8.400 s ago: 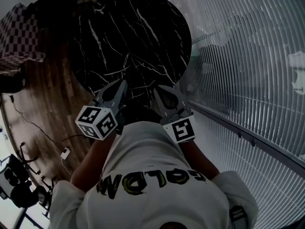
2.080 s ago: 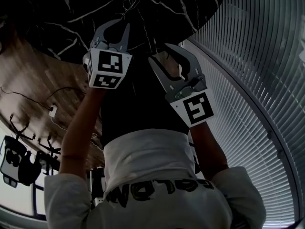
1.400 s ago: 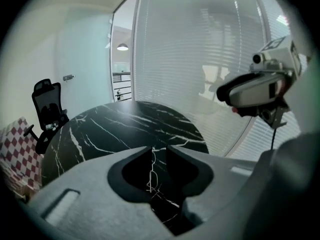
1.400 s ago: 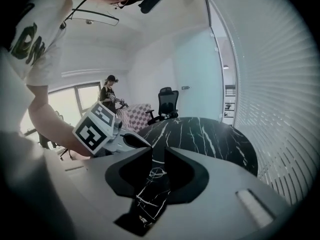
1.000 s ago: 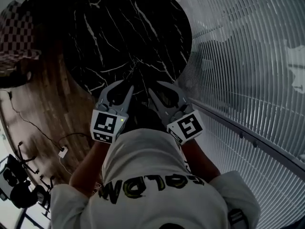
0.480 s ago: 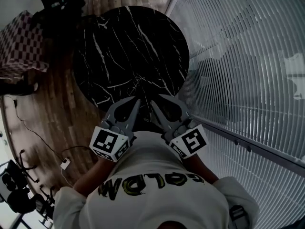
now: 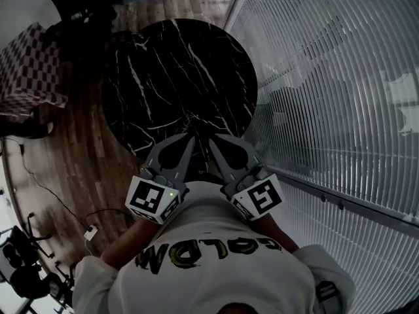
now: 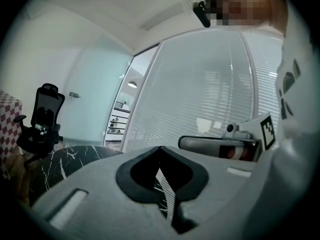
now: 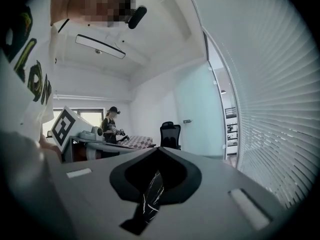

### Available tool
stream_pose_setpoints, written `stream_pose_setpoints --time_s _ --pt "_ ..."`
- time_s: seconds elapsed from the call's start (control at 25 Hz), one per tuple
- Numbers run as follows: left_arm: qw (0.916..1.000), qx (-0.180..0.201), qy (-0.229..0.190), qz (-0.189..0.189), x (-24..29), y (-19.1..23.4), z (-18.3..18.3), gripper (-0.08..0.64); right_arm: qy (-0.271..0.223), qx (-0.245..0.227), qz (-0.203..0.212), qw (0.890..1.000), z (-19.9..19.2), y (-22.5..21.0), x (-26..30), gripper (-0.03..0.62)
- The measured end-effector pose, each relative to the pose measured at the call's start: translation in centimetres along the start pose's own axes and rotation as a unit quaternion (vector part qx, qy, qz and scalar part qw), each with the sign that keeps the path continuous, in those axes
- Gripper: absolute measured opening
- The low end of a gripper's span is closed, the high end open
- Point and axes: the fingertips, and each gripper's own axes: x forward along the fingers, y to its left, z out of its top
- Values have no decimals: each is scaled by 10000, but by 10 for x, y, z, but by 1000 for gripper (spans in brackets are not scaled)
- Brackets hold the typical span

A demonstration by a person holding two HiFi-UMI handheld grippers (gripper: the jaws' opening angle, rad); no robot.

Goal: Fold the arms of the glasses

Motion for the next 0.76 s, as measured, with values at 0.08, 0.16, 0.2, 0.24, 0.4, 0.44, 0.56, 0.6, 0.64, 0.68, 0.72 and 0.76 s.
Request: stream_pose_setpoints --time_s 0.08,0.16,0.2,0.24,0.4,0.44,0.56,0.6,0.64,0.68,0.72,0.76 --pt "9999 56 82 -33 1 -2 0 2 43 8 30 10000 0 1 2 3" --pt "9999 111 94 -61 2 -4 3 2 47 13 64 10000 1 2 4 3" --pt "9999 126 91 -71 2 -4 3 2 60 19 78 9999 0 2 5 3" --pt "9998 128 93 -76 3 -4 4 2 84 23 87 9999 -1 2 5 3" --pt "9997 155 162 -38 2 -1 1 2 119 -3 116 9999 -2 3 8 2" --pt "9997 167 190 -25 2 -1 1 2 120 -4 126 9998 -2 3 9 2" --pt "9996 173 229 -18 2 0 0 2 112 4 143 9998 -1 5 10 2" --pt "9996 174 230 -19 2 0 -1 2 85 7 151 9998 -1 5 10 2" --pt "9996 177 228 -18 2 1 -2 2 67 12 167 9998 -2 5 11 2" --pt "9996 182 225 -19 2 1 -3 2 65 22 188 9998 -4 4 11 2" --pt "9996 187 222 -20 3 1 -4 2 71 34 213 9997 -5 4 11 3" --pt "9996 193 220 -22 3 1 -5 2 79 46 237 9997 -7 4 11 2"
